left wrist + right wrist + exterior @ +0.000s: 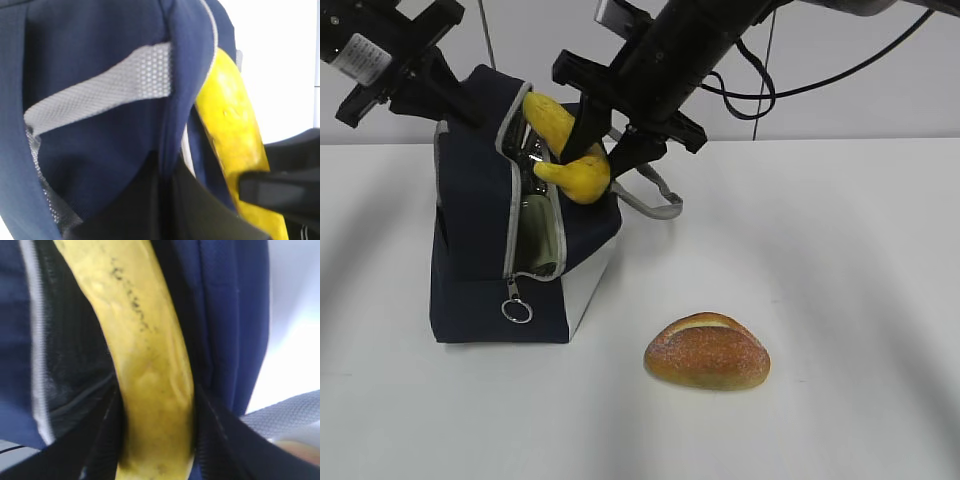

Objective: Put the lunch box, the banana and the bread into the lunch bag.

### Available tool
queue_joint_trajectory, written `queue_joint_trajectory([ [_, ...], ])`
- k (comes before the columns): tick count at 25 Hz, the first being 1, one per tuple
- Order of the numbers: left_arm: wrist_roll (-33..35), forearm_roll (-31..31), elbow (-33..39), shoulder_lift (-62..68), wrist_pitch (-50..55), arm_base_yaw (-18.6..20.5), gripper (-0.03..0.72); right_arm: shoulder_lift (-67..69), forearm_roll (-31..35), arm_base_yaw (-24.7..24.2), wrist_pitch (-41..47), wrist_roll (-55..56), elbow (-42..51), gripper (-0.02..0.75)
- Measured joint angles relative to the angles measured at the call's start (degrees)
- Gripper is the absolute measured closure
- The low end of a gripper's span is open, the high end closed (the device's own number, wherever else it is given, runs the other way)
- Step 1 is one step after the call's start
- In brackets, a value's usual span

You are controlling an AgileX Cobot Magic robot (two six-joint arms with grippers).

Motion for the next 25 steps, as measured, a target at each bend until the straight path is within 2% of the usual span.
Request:
queue_joint_trajectory([
  [3, 0.05, 0.05, 0.0, 0.0, 0.03, 0.0, 0.691, 0.0, 2.82, 0.75, -0.64, 0.24, -0.13, 0.433],
  [11, 0.05, -0.14, 0.0, 0.0, 0.18, 0.0, 0.691, 2.31, 5.22, 2.77, -3.24, 3.2, -0.38, 0.433],
  [17, 0.05, -0.18, 0.0, 0.0, 0.26, 0.0, 0.691, 3.15, 3.05, 3.08, -9.8, -4.27, -0.38, 0.418],
  [19, 0.05, -0.18, 0.0, 0.0, 0.26, 0.0, 0.691, 3.15, 2.48, 3.08, -11.8, -8.39, -0.38, 0.38],
  [23, 0.05, -0.18, 0.0, 0.0, 0.26, 0.0, 0.691, 3.15, 2.07, 3.08, -13.5, -17.5, -0.38, 0.229],
  [25, 0.05, -0.18, 0.0, 0.0, 0.26, 0.0, 0.691, 3.15, 1.32, 3.08, -13.6, -19.61, -0.38, 0.192],
])
